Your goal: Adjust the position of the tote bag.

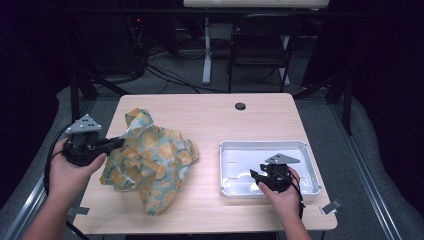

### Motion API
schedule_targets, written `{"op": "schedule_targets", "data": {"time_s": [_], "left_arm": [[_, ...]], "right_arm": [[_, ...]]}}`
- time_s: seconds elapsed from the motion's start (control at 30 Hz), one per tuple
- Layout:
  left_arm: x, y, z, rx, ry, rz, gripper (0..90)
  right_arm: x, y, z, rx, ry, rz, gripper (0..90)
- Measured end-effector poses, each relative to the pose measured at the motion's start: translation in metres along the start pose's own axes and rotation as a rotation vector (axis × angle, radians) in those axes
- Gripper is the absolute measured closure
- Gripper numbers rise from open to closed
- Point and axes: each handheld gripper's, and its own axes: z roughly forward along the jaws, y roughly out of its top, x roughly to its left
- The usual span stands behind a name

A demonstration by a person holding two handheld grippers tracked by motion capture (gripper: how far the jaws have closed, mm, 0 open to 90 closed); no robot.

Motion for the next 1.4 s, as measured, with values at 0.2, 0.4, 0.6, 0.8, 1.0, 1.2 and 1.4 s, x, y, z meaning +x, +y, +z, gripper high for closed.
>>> {"op": "schedule_targets", "data": {"time_s": [0.2,0.4,0.6,0.8,1.0,1.2,1.4], "left_arm": [[-0.013,0.002,0.007,0.007,-0.039,0.023,89.3],[-0.017,0.004,0.015,0.007,-0.064,0.020,89.3],[-0.024,0.002,0.023,-0.001,-0.104,0.019,89.3],[-0.034,-0.003,0.035,-0.014,-0.134,0.018,89.3],[-0.043,-0.007,0.047,-0.015,-0.158,0.021,89.3],[-0.048,-0.013,0.059,0.000,-0.177,0.024,89.3],[-0.051,-0.023,0.072,0.008,-0.198,0.002,89.3]], "right_arm": [[0.000,0.000,0.000,-0.001,0.000,0.000,52.3],[0.000,0.000,-0.001,-0.008,0.000,0.001,52.4],[0.000,0.000,-0.001,-0.006,0.003,0.001,52.4],[0.001,0.000,-0.001,-0.011,0.003,0.000,52.6],[0.001,0.000,-0.001,-0.008,0.007,0.001,52.6],[0.001,0.000,-0.001,-0.005,0.007,-0.002,52.7],[0.002,0.000,0.000,-0.004,0.014,0.000,52.6]]}}
